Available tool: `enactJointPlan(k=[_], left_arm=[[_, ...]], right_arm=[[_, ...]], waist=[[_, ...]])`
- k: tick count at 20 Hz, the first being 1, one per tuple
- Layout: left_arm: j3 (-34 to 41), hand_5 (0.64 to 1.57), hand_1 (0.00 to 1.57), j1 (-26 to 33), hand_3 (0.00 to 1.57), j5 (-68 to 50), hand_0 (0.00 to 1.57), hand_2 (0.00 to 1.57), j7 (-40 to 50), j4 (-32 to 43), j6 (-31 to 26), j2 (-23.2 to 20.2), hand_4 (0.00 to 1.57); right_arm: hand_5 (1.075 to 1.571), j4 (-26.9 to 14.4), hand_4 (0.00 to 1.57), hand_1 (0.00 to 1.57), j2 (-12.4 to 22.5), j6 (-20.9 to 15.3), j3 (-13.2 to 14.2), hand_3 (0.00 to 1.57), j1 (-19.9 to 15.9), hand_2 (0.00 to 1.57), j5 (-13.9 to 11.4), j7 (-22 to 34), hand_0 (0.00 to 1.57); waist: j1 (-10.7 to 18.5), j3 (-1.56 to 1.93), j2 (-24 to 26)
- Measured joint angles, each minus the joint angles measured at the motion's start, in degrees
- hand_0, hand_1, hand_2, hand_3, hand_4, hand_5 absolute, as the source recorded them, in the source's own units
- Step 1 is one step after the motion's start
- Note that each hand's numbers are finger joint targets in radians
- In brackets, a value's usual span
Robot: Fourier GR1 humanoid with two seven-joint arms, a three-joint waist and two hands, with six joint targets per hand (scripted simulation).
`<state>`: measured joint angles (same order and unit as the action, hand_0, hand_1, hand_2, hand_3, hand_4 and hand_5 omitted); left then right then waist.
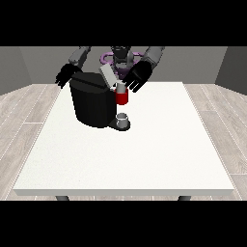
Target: Insert the coffee pod into the coffee machine and close the lid
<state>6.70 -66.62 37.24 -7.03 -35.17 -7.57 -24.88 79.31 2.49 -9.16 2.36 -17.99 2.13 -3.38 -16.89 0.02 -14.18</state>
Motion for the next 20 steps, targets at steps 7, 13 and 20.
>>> enactJointPlan(k=[7,13,20], left_arm=[[-0.19,1.571,1.22,-0.82,1.17,0.52,1.22,1.27,0.22,-0.07,-0.36,0.58,0.48],[0.21,1.571,1.13,0.05,1.03,0.78,1.13,1.17,-0.5,0.46,0.22,0.5,0.44],[-0.85,1.571,1.07,-1.01,0.95,1.87,1.07,1.12,0.38,-0.01,-1.32,0.94,0.38]], right_arm=[[1.571,-1.35,0.43,0.0,0.75,0.26,1.43,0.0,-1.19,0.0,0.66,-0.71,0.0],[1.571,0.38,0.38,0.0,0.62,-0.1,0.58,0.0,-0.47,0.0,0.18,1.12,0.0],[1.571,-1.83,0.43,0.0,0.58,0.0,1.79,0.0,-0.49,0.0,0.71,-1.38,0.0]], waist=[[0.64,0.02,-1.29],[0.07,0.11,-0.83],[1.27,0.05,-0.8]])
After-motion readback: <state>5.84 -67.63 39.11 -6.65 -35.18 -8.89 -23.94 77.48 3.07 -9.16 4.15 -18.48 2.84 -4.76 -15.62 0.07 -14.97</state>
